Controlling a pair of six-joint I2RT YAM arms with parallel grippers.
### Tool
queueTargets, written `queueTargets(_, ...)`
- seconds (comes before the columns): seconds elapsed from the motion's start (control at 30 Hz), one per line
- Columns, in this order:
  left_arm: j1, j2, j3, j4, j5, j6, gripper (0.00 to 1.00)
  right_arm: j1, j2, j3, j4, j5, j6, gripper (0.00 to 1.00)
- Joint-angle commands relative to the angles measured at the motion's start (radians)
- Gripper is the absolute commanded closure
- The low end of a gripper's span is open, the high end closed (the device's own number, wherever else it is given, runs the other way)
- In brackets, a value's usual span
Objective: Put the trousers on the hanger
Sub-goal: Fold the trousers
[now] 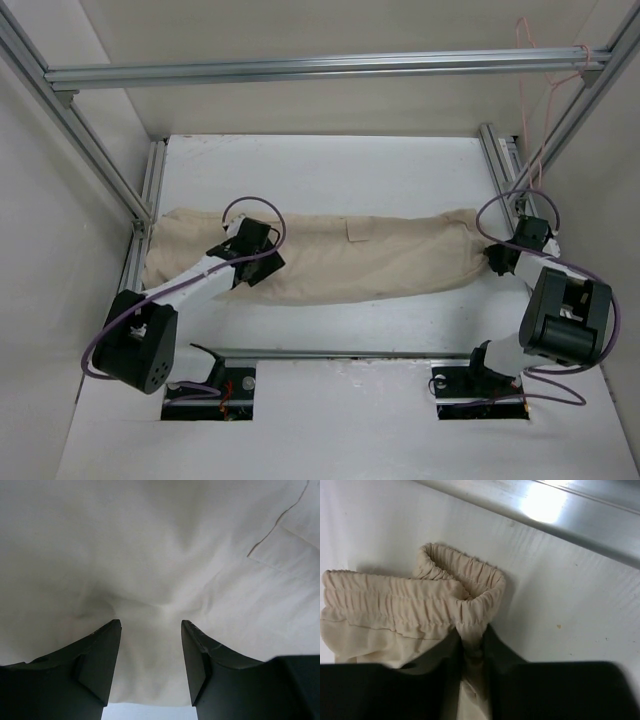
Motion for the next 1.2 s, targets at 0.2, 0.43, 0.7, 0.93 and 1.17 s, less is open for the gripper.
queueTargets(0.2,0.086,-0.086,0.094,-0.078,-0.036,0.036,0.51,0.094,-0.377,-0.103,0.004,0.059,0.073,0.87)
queueTargets(0.43,0.103,-0.074,0.158,-0.104,-0.036,0.059,0.51,0.169,-0.689,-0.125,-0.136,0.104,0.102,0.87)
queueTargets(0.7,0.043,-0.005,0.273,-0.107,-0.036,0.057,0.51,0.159,-0.769,0.022,-0.230,0.039,0.062,0.87)
queueTargets(0.93,-0.124,0.176,0.527,-0.109,-0.050,0.027,0.51,0.111,-0.679,0.232,-0.240,0.038,-0.001,0.88)
queueTargets(1.17,-0.327,0.408,0.931,-0.171,-0.107,0.016,0.51,0.085,-0.619,0.406,-0.248,0.025,-0.042,0.89)
